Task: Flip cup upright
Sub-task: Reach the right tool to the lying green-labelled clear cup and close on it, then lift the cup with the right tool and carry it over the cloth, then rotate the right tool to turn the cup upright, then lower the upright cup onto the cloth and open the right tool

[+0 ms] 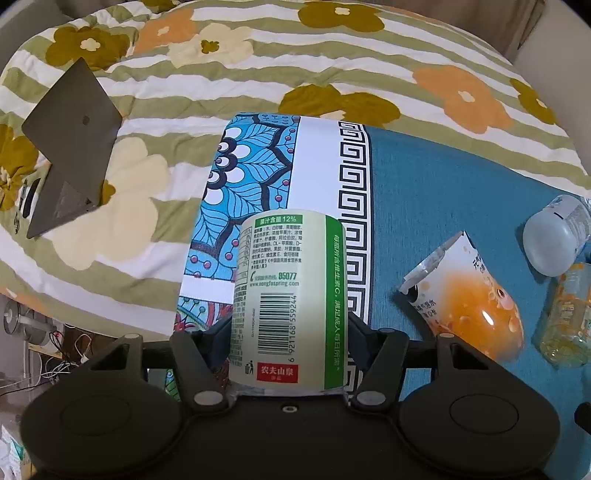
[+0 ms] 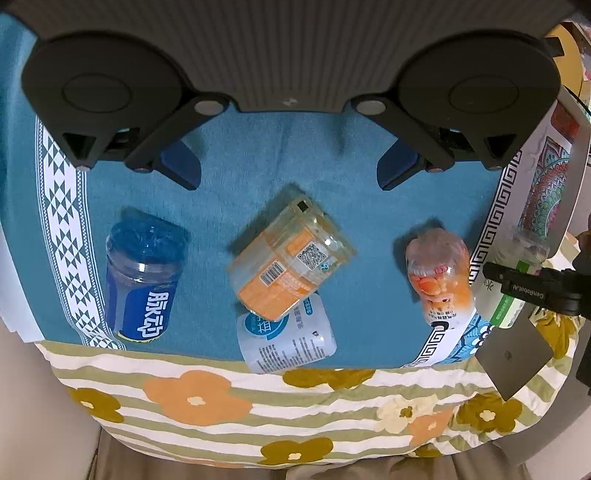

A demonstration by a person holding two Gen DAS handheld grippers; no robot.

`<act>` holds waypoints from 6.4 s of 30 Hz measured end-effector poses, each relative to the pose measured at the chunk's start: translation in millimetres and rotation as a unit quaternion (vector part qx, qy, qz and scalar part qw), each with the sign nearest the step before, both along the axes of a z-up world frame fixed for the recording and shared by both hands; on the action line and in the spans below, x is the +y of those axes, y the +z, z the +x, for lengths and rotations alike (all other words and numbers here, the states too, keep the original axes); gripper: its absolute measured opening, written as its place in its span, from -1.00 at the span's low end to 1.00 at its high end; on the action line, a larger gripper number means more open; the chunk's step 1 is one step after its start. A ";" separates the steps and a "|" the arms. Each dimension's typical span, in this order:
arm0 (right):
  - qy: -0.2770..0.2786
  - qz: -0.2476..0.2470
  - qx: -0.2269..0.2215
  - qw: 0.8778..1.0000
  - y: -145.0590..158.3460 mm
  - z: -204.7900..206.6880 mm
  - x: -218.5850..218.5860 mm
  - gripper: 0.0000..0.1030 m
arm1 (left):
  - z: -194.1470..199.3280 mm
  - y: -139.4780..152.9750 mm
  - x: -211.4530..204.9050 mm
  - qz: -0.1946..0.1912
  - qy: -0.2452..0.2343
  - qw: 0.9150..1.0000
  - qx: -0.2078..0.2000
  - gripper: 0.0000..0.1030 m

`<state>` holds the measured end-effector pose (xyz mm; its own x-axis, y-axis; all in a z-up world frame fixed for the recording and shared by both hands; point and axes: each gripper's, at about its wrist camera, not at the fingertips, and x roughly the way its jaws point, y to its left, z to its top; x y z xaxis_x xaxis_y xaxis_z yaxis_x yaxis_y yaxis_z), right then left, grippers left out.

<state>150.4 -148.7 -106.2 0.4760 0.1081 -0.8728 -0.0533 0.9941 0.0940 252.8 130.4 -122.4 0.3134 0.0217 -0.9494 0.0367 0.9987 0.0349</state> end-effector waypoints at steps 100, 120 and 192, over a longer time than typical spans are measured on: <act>0.008 0.088 0.083 0.993 29.3 -21.9 -73.2 1.00 | -193.9 37.8 -119.0 -0.003 -0.070 0.996 -0.059 1.00; -0.071 0.182 0.179 0.964 -37.8 18.0 -60.0 0.49 | -187.8 15.5 -63.0 -0.016 -0.034 0.999 -0.026 1.00; 0.008 0.042 -0.220 0.975 0.3 -96.1 -21.8 1.00 | -189.4 29.3 -103.3 -0.030 -0.088 0.994 -0.062 1.00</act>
<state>54.3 -170.4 -105.9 0.8004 0.1796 -0.5719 -0.1214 0.9829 0.1387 63.4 27.1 -93.1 0.4229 -0.0992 -0.9007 0.2092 0.9778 -0.0095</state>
